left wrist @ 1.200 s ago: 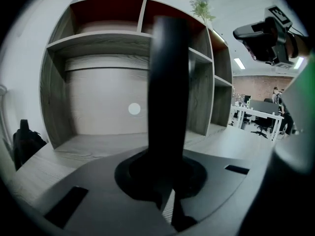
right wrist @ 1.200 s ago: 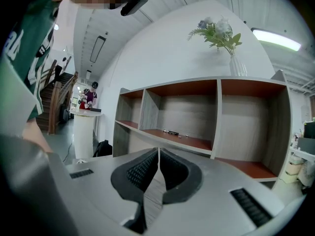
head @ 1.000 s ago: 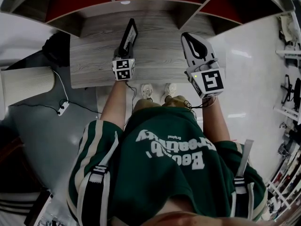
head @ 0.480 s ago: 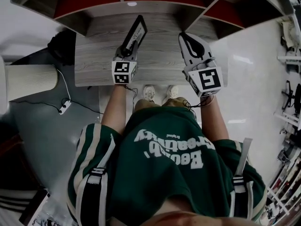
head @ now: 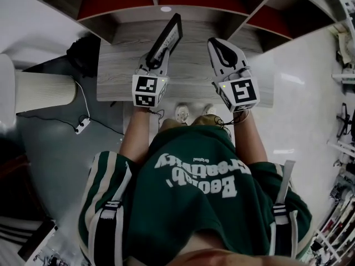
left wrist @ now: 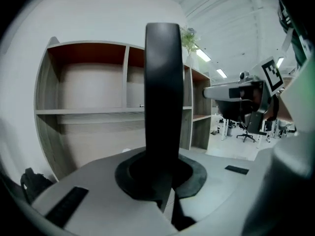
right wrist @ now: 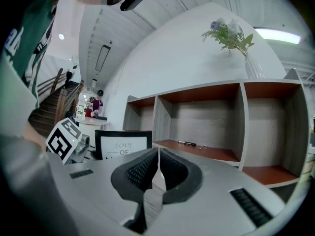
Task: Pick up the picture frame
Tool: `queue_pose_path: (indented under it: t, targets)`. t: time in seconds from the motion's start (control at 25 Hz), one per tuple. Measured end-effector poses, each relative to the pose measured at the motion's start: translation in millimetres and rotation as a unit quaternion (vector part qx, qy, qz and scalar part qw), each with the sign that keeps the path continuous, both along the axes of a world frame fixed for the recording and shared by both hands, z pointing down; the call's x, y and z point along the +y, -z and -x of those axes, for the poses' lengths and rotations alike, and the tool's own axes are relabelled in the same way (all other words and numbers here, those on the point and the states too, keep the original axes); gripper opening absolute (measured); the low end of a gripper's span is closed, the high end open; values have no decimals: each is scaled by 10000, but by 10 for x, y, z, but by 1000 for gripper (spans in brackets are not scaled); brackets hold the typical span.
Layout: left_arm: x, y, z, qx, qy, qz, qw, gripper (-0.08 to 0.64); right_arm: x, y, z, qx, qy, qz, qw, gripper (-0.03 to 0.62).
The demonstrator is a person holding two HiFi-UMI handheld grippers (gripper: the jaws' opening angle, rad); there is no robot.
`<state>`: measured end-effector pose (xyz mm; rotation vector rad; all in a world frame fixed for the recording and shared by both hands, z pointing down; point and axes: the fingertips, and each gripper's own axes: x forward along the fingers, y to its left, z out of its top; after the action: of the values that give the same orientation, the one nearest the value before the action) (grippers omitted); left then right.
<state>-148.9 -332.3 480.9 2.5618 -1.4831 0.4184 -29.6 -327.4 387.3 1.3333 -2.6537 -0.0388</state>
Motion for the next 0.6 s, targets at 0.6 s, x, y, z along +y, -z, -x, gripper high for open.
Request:
queue_pose_path:
  t: [0.6]
  targets:
    - [188,742,71,-193,-51,-162,9997,26,-8,167,114,-121,-107,-211,9996,37]
